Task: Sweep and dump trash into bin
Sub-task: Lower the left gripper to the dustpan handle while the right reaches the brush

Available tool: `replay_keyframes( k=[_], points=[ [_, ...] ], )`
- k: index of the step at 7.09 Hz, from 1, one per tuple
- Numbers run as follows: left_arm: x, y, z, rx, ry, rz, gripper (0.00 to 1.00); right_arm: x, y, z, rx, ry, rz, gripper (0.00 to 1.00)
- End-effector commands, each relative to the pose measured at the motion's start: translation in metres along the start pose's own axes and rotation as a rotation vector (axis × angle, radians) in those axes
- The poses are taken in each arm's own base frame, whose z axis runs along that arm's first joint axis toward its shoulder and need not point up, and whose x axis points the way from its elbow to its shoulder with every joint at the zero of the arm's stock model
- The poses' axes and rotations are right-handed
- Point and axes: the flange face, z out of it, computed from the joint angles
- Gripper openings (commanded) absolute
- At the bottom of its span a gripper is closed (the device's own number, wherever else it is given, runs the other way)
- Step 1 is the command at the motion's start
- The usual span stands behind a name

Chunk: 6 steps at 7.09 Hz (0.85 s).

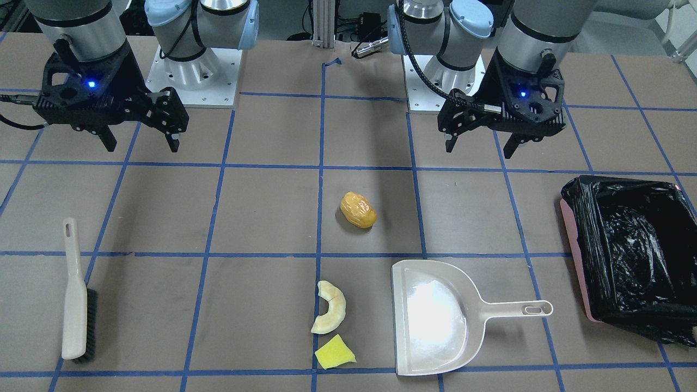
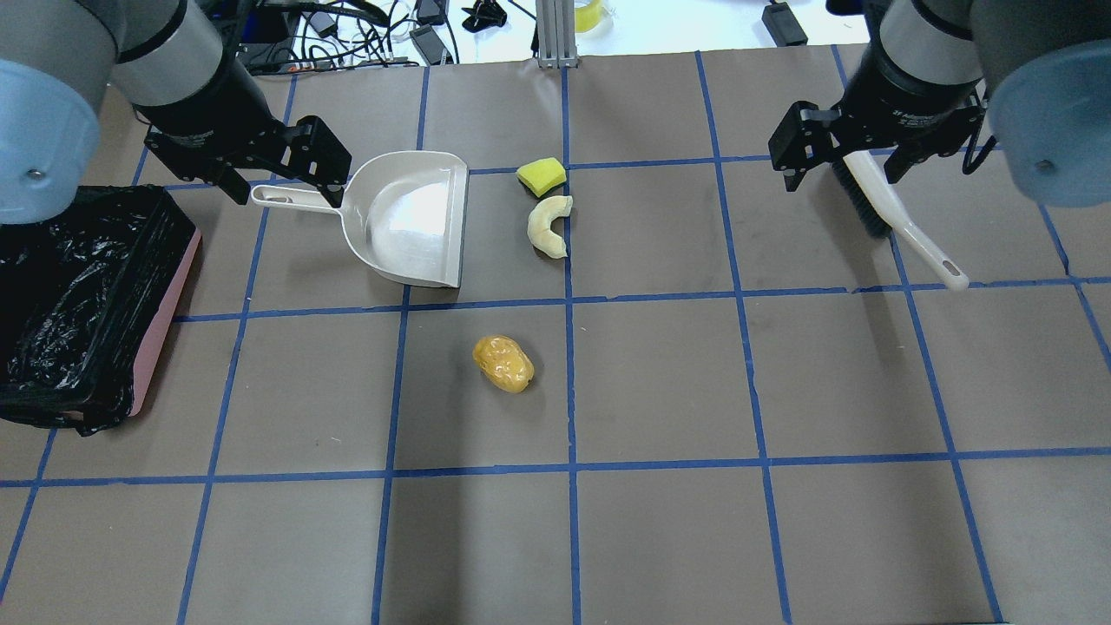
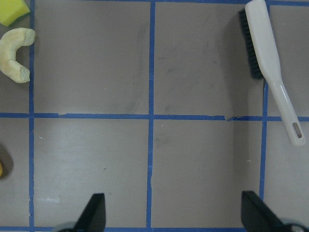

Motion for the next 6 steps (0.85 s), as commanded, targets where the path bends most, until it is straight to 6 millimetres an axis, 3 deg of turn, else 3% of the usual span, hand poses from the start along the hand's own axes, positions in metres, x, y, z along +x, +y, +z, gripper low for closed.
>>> replay_keyframes(
  k=[1, 2, 4, 5, 6],
  points=[
    [-0.010, -0.017, 0.020, 0.029, -0.012, 0.244, 0.95, 0.019, -0.003, 0.005, -0.011, 0.003, -0.060, 1.00],
    [-0.024, -0.024, 0.037, 0.000, -0.007, 0.363, 0.95, 0.062, -0.008, 0.011, -0.022, 0.002, -0.135, 1.00],
    [-0.085, -0.039, 0.068, -0.041, 0.038, 0.639, 0.96, 0.166, -0.012, 0.059, -0.070, -0.008, -0.250, 1.00],
    [-0.094, -0.048, 0.089, -0.065, 0.059, 0.851, 0.96, 0.202, -0.022, 0.098, -0.049, 0.007, -0.351, 1.00],
    [-0.102, -0.067, 0.108, -0.041, 0.038, 1.077, 0.96, 0.219, -0.032, 0.134, -0.044, 0.024, -0.400, 1.00]
  ],
)
